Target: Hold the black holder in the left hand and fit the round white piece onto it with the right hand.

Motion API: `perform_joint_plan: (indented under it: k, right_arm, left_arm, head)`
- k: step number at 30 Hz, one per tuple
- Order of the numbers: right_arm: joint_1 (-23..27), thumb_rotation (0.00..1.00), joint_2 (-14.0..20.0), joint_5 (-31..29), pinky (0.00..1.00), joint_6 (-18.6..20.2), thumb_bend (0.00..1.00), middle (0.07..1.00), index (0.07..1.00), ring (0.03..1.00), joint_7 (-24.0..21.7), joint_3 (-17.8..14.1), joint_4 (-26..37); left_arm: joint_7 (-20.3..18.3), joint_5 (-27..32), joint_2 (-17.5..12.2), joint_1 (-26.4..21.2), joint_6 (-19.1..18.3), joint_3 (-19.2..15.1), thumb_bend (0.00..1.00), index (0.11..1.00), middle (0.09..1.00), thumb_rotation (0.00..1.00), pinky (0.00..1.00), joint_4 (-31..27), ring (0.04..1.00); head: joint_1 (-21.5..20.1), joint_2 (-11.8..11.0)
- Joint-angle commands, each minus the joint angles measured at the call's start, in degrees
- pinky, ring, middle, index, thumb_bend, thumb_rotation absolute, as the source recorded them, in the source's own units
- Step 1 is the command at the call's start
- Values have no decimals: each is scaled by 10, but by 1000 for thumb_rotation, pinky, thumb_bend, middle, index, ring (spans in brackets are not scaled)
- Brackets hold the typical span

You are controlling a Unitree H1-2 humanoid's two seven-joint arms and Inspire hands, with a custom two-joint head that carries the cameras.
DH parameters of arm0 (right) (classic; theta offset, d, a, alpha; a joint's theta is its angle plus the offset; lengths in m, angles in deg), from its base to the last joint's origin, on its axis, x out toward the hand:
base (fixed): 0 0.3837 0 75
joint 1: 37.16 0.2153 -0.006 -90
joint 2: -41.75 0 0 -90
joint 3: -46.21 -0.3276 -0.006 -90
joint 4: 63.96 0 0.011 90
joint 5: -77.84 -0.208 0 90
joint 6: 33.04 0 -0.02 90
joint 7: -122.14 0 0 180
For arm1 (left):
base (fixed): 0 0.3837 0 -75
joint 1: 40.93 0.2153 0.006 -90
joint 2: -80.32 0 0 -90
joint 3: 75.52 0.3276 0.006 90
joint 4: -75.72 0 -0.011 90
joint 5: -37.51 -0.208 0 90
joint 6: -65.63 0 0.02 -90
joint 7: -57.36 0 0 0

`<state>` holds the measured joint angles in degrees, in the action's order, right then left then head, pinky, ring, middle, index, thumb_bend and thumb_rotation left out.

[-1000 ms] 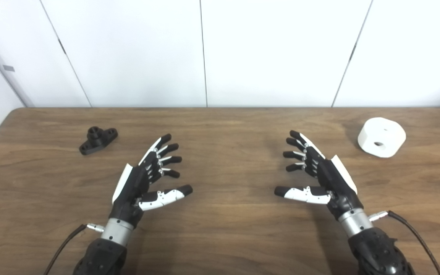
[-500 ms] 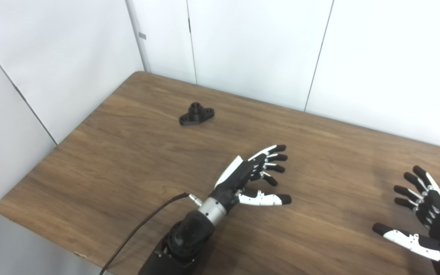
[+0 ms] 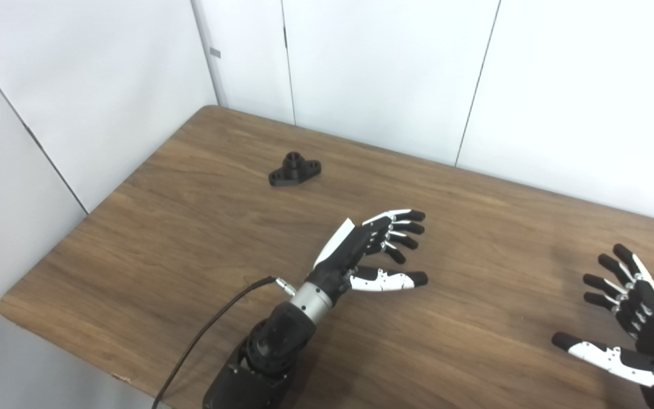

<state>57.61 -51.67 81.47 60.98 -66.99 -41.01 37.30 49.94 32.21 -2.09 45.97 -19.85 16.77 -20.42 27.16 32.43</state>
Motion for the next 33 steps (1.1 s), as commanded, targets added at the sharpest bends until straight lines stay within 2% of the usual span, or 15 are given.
perform_joint_plan:
  k: [1,4,9,12,17,21,25,28,30,33]
  right_arm:
    - [12,0,2,-3,761,-6,747,917,960,822,0,-3,24]
    - [12,0,2,-2,755,-3,750,912,957,815,0,-3,27]
    - [12,0,3,-3,750,4,752,911,952,817,-1,-3,31]
    - [11,0,3,1,749,11,750,912,951,813,0,-2,38]
    - [11,0,2,1,756,22,746,914,951,812,-1,-2,47]
    - [11,0,1,-1,765,27,743,915,950,816,0,-2,50]
    - [12,0,2,2,764,35,739,915,950,816,0,-2,55]
    - [12,0,3,-3,784,32,727,924,958,827,-3,-2,54]
    - [12,0,1,-3,787,33,729,922,958,827,-2,-2,55]
    - [11,0,0,-3,780,34,735,919,957,825,0,-3,56]
  left_arm:
    - [-2,9,-14,-32,8,-7,679,784,745,32,517,-29,653]
    - [-8,0,-35,-49,-6,-13,666,733,719,3,502,-45,623]
    - [-19,5,-68,-81,-32,-29,672,727,718,0,523,-67,638]
    - [-28,-1,-101,-101,-49,-41,674,728,724,0,543,-78,655]
    - [-27,-46,-147,-127,-97,-54,694,713,734,0,549,-102,678]
    - [-26,-64,-164,-136,-132,-62,693,708,735,0,510,-116,657]
    - [1,-109,-168,-144,-146,-74,715,697,697,0,481,-117,617]
    - [24,-153,-169,-148,-165,-84,743,690,711,15,535,-112,655]
    - [39,-182,-177,-150,-161,-87,747,697,724,49,566,-103,681]
    - [51,-200,-190,-155,-149,-95,738,700,730,39,580,-85,699]
  head:
    - [0,1]
    - [-3,0]
    - [-4,-1]
    - [-4,-2]
    - [-5,-3]
    - [-4,-3]
    - [-3,-4]
    - [-3,-4]
    - [-3,-4]
    - [-4,-3]
